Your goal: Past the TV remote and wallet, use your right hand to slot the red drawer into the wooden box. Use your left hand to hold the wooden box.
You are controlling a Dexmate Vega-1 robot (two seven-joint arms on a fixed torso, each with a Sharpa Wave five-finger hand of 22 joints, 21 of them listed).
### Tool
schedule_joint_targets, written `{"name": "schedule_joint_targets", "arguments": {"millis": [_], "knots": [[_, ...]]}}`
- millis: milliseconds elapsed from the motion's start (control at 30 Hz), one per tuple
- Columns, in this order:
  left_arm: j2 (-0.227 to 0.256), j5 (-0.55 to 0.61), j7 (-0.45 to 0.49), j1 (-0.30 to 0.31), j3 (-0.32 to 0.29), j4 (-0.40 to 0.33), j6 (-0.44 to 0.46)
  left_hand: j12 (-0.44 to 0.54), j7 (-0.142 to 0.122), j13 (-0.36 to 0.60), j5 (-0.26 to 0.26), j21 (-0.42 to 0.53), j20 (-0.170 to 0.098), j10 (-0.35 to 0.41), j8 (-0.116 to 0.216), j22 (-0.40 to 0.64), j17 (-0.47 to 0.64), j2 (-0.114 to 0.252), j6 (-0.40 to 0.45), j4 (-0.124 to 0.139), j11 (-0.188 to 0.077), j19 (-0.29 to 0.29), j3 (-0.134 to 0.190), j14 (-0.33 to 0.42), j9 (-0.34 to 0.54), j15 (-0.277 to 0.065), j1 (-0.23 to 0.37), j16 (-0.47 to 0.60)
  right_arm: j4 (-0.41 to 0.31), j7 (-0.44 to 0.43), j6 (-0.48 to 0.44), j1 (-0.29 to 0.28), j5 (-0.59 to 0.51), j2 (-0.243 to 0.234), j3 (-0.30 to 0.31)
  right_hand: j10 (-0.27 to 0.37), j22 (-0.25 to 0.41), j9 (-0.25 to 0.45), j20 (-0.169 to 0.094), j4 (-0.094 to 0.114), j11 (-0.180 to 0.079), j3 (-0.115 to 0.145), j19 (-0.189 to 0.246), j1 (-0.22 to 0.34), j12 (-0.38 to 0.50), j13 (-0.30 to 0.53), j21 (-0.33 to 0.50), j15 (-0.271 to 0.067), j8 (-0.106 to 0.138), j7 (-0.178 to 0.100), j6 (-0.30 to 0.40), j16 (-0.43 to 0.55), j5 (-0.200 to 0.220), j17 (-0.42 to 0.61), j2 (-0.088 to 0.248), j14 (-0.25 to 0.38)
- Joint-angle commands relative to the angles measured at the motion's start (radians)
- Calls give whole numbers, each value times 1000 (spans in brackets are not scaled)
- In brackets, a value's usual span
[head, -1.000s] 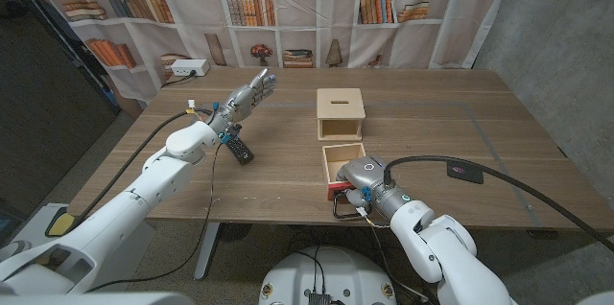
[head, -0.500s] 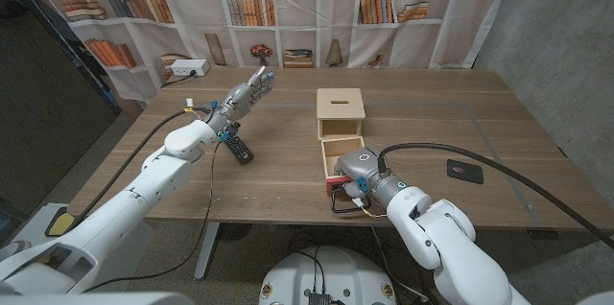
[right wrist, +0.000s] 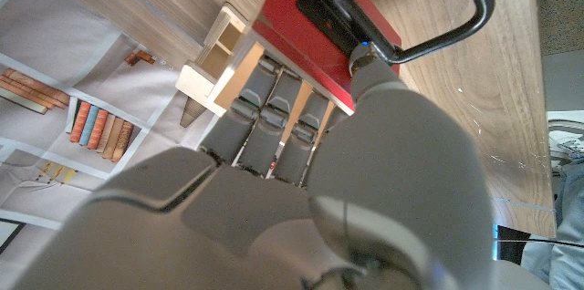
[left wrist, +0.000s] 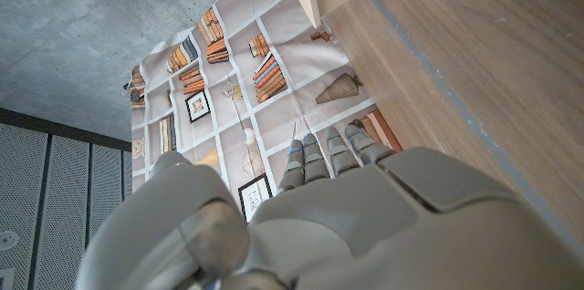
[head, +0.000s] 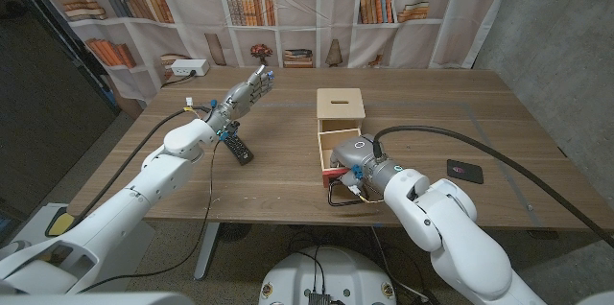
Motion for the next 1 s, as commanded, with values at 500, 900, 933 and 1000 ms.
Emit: {"name": "schedule_joint_targets", "arguments": {"millis": [500,900,933,1000], "knots": [[-5,-11,-38,-19,-8,41,-28,1,2,5,-4,-3,-11,4,-4,3,1,4,7,-1,1,-7,-8,0,4,-2,5,-2,79,215,-52,201,209,66,-18,59,7,6,-122,4,-16,-12,9,29,15,16,27,-98,11,-8,42,4,9,-1,47,27],[-5,-10,-68,-41,-8,58,-45,0,1,5,-5,-3,-11,3,-4,3,1,5,7,-1,2,-7,-10,0,4,-3,5,-2,130,205,-100,266,249,58,-51,57,8,6,-123,1,-18,-14,9,30,12,13,32,-98,11,-6,46,3,9,-3,46,30],[-5,-11,-70,-43,-8,60,-46,0,1,5,-5,-3,-11,3,-4,3,1,5,7,-1,2,-7,-10,0,4,-2,5,-2,134,203,-102,271,253,56,-53,57,8,6,-123,1,-16,-14,9,30,11,12,33,-98,11,-7,46,3,9,-3,46,30],[-7,-11,-73,-47,-9,64,-48,0,2,5,-5,-3,-11,3,-4,3,1,5,7,-1,2,-7,-10,0,4,-2,5,-2,142,200,-108,282,260,52,-57,57,8,6,-123,0,-16,-14,8,30,11,11,34,-98,10,-7,46,3,9,-3,46,31]]}}
